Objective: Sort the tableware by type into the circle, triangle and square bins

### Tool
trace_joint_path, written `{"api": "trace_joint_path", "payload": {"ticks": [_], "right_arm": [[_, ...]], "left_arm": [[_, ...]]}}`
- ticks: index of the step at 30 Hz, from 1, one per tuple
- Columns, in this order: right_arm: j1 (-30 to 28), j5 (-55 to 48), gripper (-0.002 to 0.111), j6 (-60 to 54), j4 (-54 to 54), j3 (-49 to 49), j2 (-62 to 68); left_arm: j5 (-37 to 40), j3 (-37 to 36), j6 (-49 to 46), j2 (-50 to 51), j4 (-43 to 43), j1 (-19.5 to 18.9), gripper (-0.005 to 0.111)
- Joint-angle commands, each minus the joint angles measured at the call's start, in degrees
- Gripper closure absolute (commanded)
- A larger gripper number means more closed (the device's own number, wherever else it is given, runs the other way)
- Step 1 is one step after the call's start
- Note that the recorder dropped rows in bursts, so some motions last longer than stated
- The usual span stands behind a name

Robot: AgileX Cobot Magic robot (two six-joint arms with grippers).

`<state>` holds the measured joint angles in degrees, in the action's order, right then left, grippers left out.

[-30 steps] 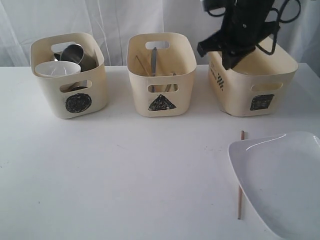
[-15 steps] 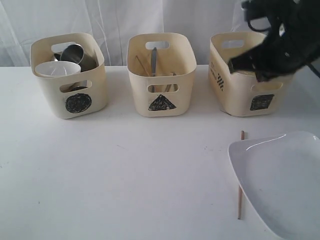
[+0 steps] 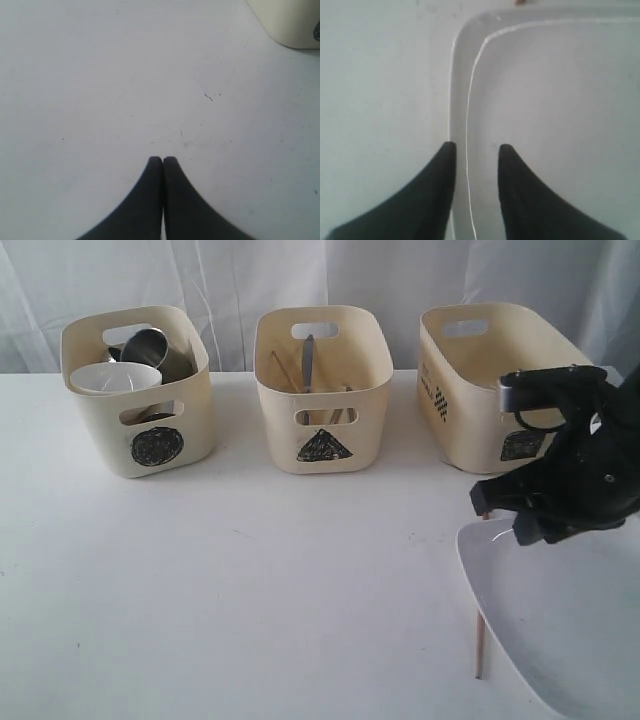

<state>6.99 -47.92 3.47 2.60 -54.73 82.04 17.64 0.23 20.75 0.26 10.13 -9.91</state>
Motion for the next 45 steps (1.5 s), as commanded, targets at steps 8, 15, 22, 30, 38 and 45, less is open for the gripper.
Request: {"api": "trace_joint_path", "payload": {"ticks": [8, 15, 22, 30, 38, 45], "right_arm": [[-0.2, 14.4, 0.051, 0.1, 0.9, -6.7, 16.8], [-0.2, 14.2, 0.051, 2.0, 0.2, -14.5, 24.5], [-0.9, 14.5, 0.051, 7.5, -7.1, -15.5, 27.5], [-2.8, 16.4, 0.051, 7.7, -8.6, -15.5, 30.6], [-2.9, 18.5, 0.051, 7.7, -8.4, -15.5, 34.0], [-2.4, 18.5, 0.051, -0.8, 3.0, -15.5, 34.4]], "left_arm": [[0.2, -0.2, 0.0, -0.3, -0.2, 0.0, 0.107], [0.2, -0.2, 0.0, -0.3, -0.2, 0.0, 0.107], [0.2, -0.2, 0.0, -0.3, -0.2, 0.0, 0.107], [0.2, -0.2, 0.0, -0.3, -0.2, 0.0, 0.107], [0.2, -0.2, 0.0, -0.3, -0.2, 0.0, 0.107], [0.2, -0.2, 0.0, -0.3, -0.2, 0.0, 0.107]]}}
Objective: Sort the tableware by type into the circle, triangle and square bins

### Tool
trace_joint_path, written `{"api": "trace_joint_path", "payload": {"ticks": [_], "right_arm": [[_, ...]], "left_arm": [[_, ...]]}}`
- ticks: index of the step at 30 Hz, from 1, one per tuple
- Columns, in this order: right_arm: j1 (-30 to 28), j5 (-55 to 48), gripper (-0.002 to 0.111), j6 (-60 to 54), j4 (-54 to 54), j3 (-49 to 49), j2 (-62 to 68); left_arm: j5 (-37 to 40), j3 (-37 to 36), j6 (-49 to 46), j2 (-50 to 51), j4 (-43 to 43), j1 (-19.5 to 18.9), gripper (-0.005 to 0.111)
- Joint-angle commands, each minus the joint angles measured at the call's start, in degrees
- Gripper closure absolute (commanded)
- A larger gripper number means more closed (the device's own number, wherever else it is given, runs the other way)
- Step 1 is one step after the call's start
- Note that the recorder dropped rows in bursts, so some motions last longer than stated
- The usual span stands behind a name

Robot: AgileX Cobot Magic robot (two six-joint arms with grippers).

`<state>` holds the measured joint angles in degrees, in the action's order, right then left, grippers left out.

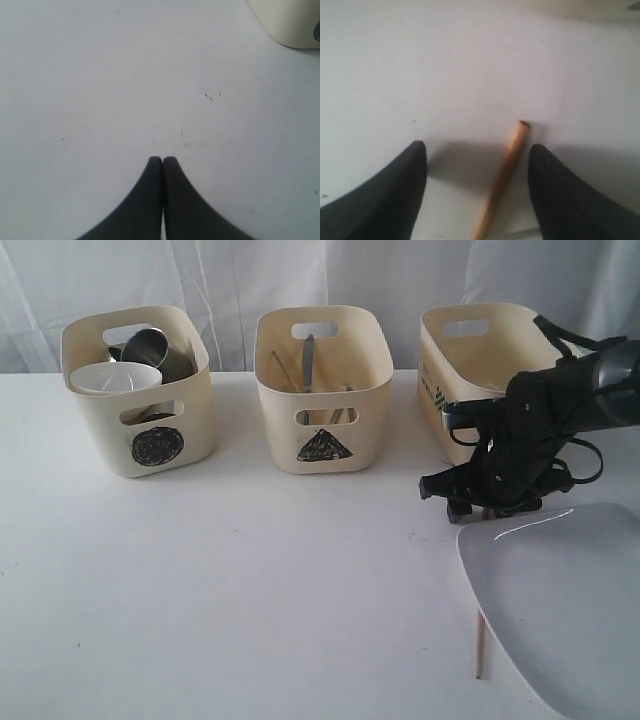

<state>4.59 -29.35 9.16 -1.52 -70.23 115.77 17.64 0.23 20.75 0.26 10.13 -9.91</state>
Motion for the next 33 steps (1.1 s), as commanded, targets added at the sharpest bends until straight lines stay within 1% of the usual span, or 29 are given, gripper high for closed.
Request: {"api": "trace_joint_path", "payload": {"ticks": [1, 5, 11, 15, 18, 20, 24, 28, 29, 30, 31, 32, 33], "right_arm": [[0.3, 0.0, 0.051, -8.6, 8.9, 0.0, 0.7], [2.2, 0.7, 0.051, -15.4, 13.2, 0.0, 0.7], [6.3, 0.2, 0.051, -17.3, 13.5, 0.0, 0.7], [9.6, 0.0, 0.051, -21.2, 13.6, 0.0, 0.7], [11.4, 1.0, 0.052, -21.4, 13.6, 0.0, 0.7], [11.8, 1.3, 0.056, -21.4, 13.5, 0.0, 0.7], [11.9, 1.1, 0.070, -21.4, 10.4, 0.0, 0.9], [11.9, 0.9, 0.080, -20.6, 8.3, 0.0, 2.3], [11.9, 0.9, 0.085, -20.6, 8.3, 0.0, 3.6], [11.9, 0.7, 0.088, -20.6, 8.3, 0.0, 4.0], [11.9, 0.6, 0.095, -20.6, 8.3, 0.0, 5.1], [11.9, 0.4, 0.098, -20.6, 8.3, 0.0, 5.4], [11.9, 0.1, 0.107, -20.6, 9.3, 0.0, 5.6]], "left_arm": [[0.2, -0.2, 0.0, -0.3, -0.2, 0.0, 0.107], [0.2, -0.2, 0.0, -0.3, -0.2, 0.0, 0.107], [0.2, -0.2, 0.0, -0.3, -0.2, 0.0, 0.107], [0.2, -0.2, 0.0, -0.3, -0.2, 0.0, 0.107], [0.2, -0.2, 0.0, -0.3, -0.2, 0.0, 0.107], [0.2, -0.2, 0.0, -0.3, -0.2, 0.0, 0.107], [0.2, -0.2, 0.0, -0.3, -0.2, 0.0, 0.107], [0.2, -0.2, 0.0, -0.3, -0.2, 0.0, 0.107], [0.2, -0.2, 0.0, -0.3, -0.2, 0.0, 0.107], [0.2, -0.2, 0.0, -0.3, -0.2, 0.0, 0.107], [0.2, -0.2, 0.0, -0.3, -0.2, 0.0, 0.107], [0.2, -0.2, 0.0, -0.3, -0.2, 0.0, 0.107], [0.2, -0.2, 0.0, -0.3, -0.2, 0.0, 0.107]]}}
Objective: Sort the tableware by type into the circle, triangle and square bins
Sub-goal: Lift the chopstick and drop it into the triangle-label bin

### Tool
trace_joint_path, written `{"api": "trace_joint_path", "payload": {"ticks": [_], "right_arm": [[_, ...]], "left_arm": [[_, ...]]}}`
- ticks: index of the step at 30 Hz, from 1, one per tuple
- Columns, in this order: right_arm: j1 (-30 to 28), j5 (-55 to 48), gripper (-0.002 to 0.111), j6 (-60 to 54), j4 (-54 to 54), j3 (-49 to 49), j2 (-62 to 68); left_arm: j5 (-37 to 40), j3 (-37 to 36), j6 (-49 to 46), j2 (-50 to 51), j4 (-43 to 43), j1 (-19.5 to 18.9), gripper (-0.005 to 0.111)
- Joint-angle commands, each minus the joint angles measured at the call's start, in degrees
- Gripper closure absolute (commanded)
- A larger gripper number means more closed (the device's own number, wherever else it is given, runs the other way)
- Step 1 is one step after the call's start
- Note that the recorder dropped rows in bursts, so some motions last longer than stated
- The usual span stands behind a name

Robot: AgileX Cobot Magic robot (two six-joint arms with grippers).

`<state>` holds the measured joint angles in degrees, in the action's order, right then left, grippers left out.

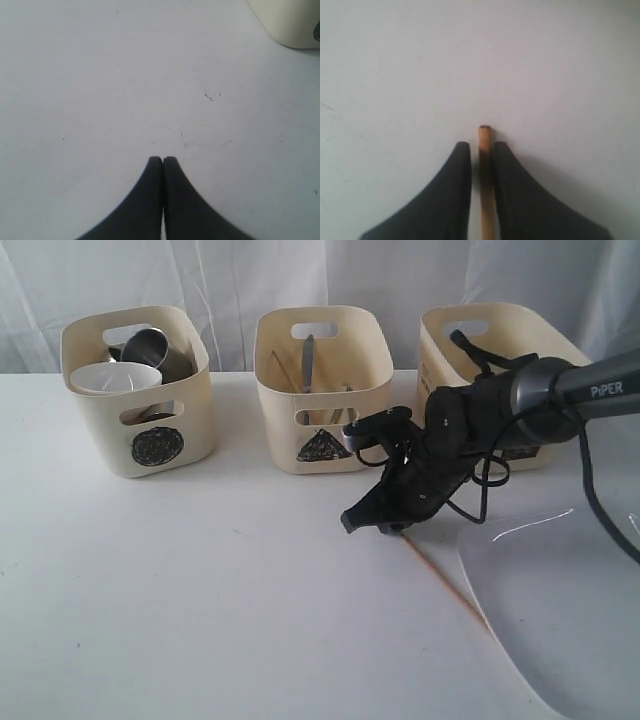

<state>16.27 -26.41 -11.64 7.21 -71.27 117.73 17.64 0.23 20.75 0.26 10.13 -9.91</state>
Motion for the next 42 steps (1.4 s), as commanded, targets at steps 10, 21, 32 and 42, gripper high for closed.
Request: {"api": "trace_joint_path", "payload": {"ticks": [10, 21, 32, 42], "right_arm": [[4.3, -3.9, 0.108, -21.6, 36.1, 1.1, -1.9], [4.2, -5.2, 0.108, -32.3, 51.1, 1.1, -8.9], [2.4, 0.3, 0.108, -36.5, 50.6, -1.7, -22.1], [-9.3, 14.4, 0.108, -38.3, 51.2, -9.4, -22.6]], "left_arm": [[0.2, -0.2, 0.0, -0.3, -0.2, 0.0, 0.107], [0.2, -0.2, 0.0, -0.3, -0.2, 0.0, 0.107], [0.2, -0.2, 0.0, -0.3, -0.2, 0.0, 0.107], [0.2, -0.2, 0.0, -0.3, -0.2, 0.0, 0.107]]}}
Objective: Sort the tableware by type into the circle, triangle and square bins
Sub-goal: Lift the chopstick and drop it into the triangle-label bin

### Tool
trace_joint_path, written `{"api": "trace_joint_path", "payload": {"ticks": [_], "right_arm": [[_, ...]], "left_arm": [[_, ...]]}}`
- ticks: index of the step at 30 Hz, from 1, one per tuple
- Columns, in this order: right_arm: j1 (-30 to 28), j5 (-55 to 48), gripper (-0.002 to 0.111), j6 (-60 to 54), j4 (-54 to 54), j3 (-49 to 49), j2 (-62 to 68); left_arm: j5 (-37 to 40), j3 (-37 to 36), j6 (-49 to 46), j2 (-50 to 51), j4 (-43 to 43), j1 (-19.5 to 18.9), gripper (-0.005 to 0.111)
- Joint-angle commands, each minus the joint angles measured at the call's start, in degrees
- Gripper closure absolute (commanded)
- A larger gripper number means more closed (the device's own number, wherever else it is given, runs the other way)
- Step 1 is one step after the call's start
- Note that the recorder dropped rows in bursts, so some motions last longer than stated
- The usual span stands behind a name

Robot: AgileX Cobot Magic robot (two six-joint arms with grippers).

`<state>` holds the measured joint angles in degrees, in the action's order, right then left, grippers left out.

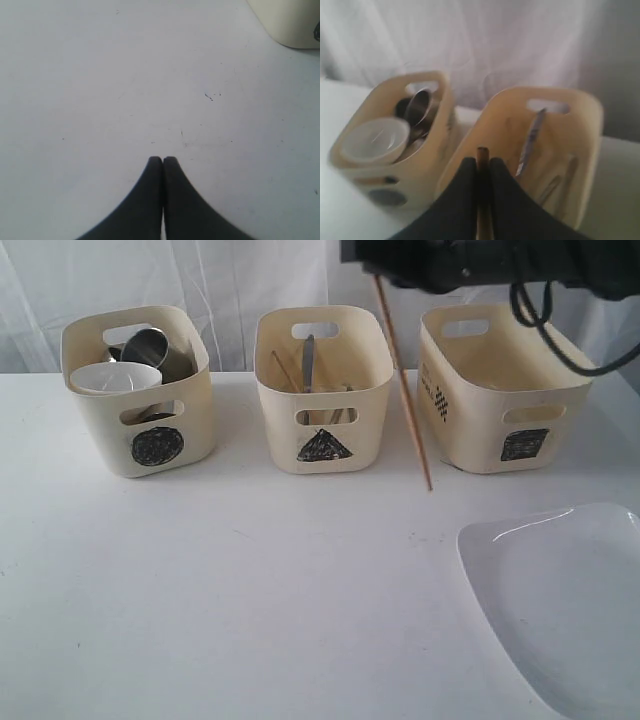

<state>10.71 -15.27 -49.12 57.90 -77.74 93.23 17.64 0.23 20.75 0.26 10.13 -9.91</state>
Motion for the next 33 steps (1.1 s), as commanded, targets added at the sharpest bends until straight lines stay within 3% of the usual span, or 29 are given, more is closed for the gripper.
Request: {"api": "trace_joint_path", "payload": {"ticks": [1, 13, 22, 33], "right_arm": [[-4.3, 3.3, 0.108, -0.8, 0.6, -4.0, 2.7], [-5.1, 4.7, 0.108, -2.1, 7.9, -23.6, 17.7], [-5.1, 11.1, 0.108, -6.2, 9.4, -31.0, 25.8], [-5.1, 9.5, 0.108, -6.1, 17.0, -47.6, 35.5]], "left_arm": [[0.2, -0.2, 0.0, -0.3, -0.2, 0.0, 0.107], [0.2, -0.2, 0.0, -0.3, -0.2, 0.0, 0.107], [0.2, -0.2, 0.0, -0.3, -0.2, 0.0, 0.107], [0.2, -0.2, 0.0, -0.3, -0.2, 0.0, 0.107]]}}
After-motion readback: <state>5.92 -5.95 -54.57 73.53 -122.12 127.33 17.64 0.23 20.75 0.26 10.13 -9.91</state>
